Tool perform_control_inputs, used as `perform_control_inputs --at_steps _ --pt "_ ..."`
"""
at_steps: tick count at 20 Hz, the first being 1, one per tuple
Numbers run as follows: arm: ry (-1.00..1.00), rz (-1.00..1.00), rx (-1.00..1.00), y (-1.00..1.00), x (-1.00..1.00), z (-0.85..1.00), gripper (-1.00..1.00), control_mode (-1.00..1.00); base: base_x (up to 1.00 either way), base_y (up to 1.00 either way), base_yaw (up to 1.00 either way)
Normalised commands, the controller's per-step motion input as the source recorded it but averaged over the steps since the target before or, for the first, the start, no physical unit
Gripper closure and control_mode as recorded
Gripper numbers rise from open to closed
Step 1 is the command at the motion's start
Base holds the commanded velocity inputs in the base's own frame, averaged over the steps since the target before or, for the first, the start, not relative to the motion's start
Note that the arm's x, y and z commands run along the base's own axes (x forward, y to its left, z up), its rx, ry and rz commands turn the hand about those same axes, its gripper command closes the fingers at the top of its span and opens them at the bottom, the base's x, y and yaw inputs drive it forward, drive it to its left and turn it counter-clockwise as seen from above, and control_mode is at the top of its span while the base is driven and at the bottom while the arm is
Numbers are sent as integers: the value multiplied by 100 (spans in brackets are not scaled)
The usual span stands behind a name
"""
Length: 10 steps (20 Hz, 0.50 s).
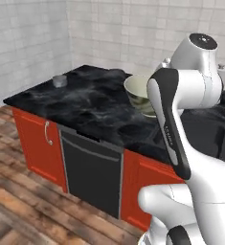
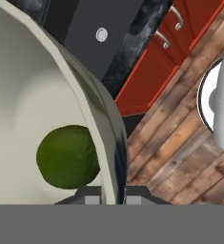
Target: Pick the lime from the sink and place it in the bowl. Then pick the bowl and place it in the microwave. Then close the microwave door and press the start button.
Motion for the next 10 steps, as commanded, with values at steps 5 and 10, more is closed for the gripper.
perform_control_inputs --at_steps 5,10 --pt "0 0 0 0 0 0 100 100 0 33 67" --pt "0 0 0 0 0 0 100 100 0 40 65"
